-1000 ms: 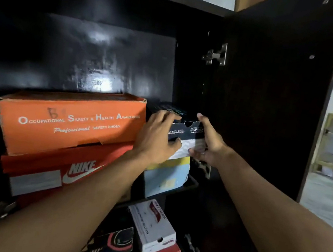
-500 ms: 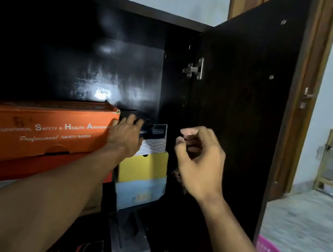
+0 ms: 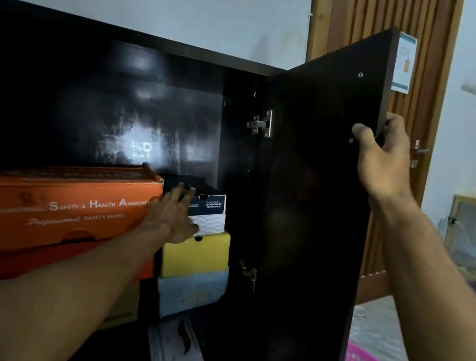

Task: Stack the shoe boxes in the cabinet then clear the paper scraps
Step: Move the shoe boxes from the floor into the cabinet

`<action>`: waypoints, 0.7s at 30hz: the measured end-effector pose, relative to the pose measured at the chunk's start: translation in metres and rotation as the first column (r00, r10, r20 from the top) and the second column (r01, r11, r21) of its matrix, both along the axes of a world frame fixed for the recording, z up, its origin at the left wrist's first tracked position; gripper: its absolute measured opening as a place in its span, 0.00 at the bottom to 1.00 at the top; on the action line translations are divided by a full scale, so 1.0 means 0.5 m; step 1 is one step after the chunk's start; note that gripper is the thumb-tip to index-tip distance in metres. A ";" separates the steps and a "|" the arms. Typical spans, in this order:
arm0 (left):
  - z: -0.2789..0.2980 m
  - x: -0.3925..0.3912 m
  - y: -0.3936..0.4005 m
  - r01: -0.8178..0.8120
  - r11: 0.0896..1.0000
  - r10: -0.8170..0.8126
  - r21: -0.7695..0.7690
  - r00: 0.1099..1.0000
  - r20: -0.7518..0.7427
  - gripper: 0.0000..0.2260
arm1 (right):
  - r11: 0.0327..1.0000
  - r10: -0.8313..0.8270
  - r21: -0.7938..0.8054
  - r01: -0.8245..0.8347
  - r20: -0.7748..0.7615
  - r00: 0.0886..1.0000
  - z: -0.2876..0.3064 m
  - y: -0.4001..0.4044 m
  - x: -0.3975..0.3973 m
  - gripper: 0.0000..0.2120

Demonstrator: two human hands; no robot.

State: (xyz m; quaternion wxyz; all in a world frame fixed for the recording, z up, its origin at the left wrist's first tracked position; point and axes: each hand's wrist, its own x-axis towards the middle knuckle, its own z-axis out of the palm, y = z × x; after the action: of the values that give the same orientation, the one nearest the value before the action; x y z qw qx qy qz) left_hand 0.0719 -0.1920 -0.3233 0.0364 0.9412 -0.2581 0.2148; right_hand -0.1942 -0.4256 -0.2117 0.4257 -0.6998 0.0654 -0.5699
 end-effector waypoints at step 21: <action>0.263 -0.390 0.365 0.691 0.508 0.024 -0.515 0.586 0.810 0.13 | 1.000 0.025 0.003 -0.027 0.286 0.958 -0.014 0.407 0.243 0.33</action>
State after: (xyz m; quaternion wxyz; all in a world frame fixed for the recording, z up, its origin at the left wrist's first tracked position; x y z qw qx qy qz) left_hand -0.1228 -0.0094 -0.1920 0.3914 0.5671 -0.3211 0.6497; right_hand -0.0727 -0.2222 -0.2188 0.4407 -0.6093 -0.0041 -0.6591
